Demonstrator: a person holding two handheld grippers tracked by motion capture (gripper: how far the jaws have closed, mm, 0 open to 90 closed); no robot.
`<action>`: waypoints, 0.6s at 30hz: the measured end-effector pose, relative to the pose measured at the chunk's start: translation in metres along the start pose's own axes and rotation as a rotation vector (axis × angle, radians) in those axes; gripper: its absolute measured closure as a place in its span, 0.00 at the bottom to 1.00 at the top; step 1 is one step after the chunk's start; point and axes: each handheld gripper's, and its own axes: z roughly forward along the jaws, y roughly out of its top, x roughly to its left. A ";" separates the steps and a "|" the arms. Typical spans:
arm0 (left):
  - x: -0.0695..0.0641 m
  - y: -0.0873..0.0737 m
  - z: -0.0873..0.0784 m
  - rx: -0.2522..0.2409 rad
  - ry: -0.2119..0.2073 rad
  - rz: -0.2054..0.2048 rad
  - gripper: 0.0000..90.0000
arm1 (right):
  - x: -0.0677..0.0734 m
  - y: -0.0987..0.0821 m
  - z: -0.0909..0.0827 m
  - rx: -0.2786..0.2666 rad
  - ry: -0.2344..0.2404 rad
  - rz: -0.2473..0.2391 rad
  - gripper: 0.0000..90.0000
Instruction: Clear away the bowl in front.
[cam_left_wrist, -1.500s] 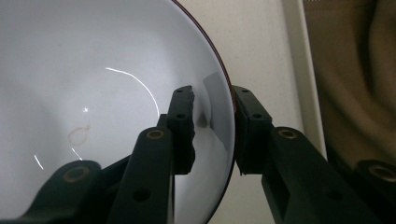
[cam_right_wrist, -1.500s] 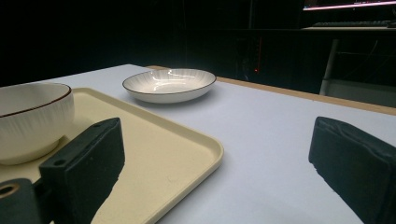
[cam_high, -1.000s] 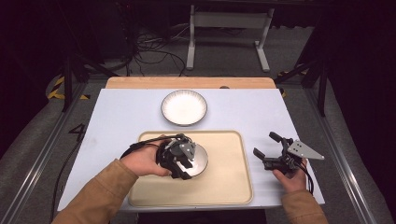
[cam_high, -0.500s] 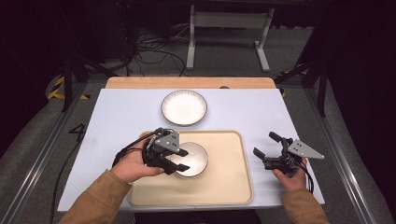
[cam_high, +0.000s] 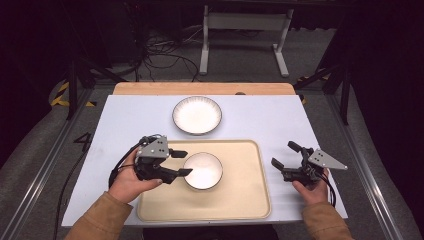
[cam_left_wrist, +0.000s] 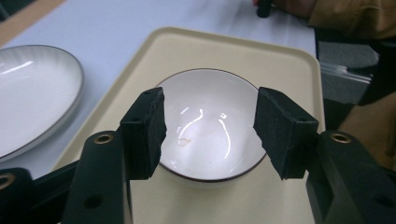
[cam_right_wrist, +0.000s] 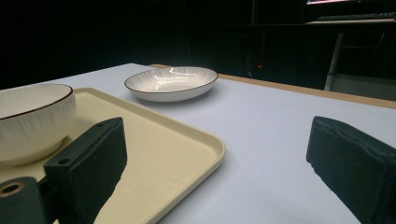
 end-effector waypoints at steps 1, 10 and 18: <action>0.000 -0.002 -0.002 -0.018 0.009 -0.013 0.49 | 0.000 0.000 0.000 0.000 0.000 0.000 0.06; 0.006 -0.024 -0.021 -0.131 0.067 -0.079 0.46 | 0.000 0.000 0.000 -0.002 -0.001 0.001 0.06; 0.013 -0.050 -0.032 -0.237 0.149 -0.145 0.41 | 0.000 0.000 0.000 -0.004 -0.003 0.002 0.06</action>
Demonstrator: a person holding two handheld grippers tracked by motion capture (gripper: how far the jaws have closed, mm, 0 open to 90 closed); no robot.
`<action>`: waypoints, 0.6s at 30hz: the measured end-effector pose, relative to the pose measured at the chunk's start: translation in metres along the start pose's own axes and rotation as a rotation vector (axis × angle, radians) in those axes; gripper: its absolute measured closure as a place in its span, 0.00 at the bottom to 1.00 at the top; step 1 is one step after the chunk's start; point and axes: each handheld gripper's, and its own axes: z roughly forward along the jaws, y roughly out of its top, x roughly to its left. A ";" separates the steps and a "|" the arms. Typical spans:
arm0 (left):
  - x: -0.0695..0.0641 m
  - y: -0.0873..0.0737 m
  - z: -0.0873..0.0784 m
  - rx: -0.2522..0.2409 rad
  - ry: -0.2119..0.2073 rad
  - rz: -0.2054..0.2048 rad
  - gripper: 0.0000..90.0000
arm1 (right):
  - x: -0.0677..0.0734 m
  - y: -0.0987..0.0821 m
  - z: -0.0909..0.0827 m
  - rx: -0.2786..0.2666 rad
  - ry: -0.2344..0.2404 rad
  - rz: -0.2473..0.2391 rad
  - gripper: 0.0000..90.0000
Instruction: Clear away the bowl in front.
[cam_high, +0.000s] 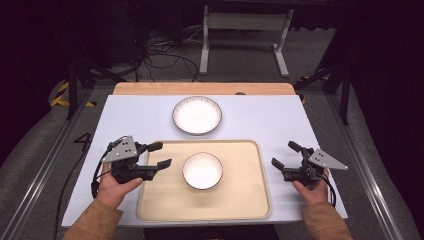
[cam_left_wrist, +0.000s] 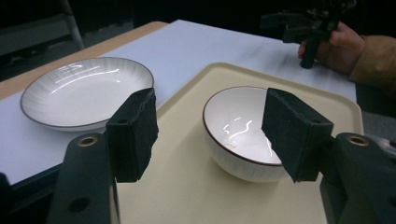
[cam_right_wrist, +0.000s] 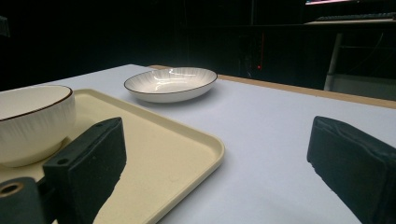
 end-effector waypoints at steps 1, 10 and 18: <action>0.001 -0.004 -0.003 -0.015 0.019 -0.004 0.41 | 0.000 0.000 0.000 0.000 0.000 0.000 0.06; 0.011 -0.031 -0.018 -0.044 0.097 -0.040 0.40 | 0.000 0.000 0.000 0.001 0.000 -0.001 0.06; 0.020 -0.054 -0.022 -0.049 0.148 -0.088 0.38 | 0.000 0.000 0.000 -0.002 -0.005 -0.001 0.05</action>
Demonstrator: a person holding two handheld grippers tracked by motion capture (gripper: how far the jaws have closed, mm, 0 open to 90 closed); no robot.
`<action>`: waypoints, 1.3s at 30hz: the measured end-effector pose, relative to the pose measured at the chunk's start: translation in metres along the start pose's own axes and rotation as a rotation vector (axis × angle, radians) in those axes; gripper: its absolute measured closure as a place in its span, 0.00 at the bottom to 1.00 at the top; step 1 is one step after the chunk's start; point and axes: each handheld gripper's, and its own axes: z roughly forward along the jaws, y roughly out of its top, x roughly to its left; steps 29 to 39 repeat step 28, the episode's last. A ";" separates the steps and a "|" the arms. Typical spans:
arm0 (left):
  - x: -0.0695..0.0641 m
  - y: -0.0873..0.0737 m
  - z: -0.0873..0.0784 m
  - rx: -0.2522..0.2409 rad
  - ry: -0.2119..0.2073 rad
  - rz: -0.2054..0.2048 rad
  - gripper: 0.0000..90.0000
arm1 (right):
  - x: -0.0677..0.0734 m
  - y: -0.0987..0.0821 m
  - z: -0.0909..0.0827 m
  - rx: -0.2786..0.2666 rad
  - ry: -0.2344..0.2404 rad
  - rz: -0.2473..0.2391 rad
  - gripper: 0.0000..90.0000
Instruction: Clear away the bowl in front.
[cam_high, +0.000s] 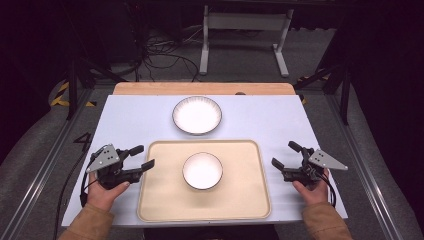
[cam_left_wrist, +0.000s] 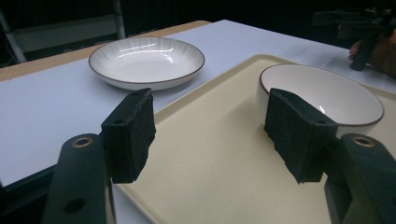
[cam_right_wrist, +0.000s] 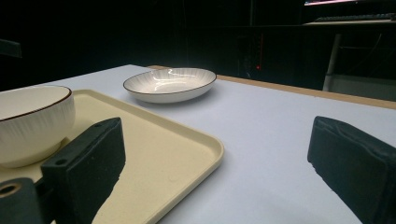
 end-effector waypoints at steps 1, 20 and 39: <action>0.001 -0.002 -0.001 -0.002 0.004 0.000 0.38 | 0.000 0.000 0.000 -0.001 -0.001 0.000 0.05; 0.019 -0.035 -0.008 -0.042 0.065 -0.069 0.36 | 0.001 0.000 -0.001 -0.009 -0.003 -0.005 0.05; 0.018 -0.036 -0.009 -0.051 0.079 -0.069 0.33 | 0.000 0.000 -0.001 -0.014 -0.004 -0.003 0.05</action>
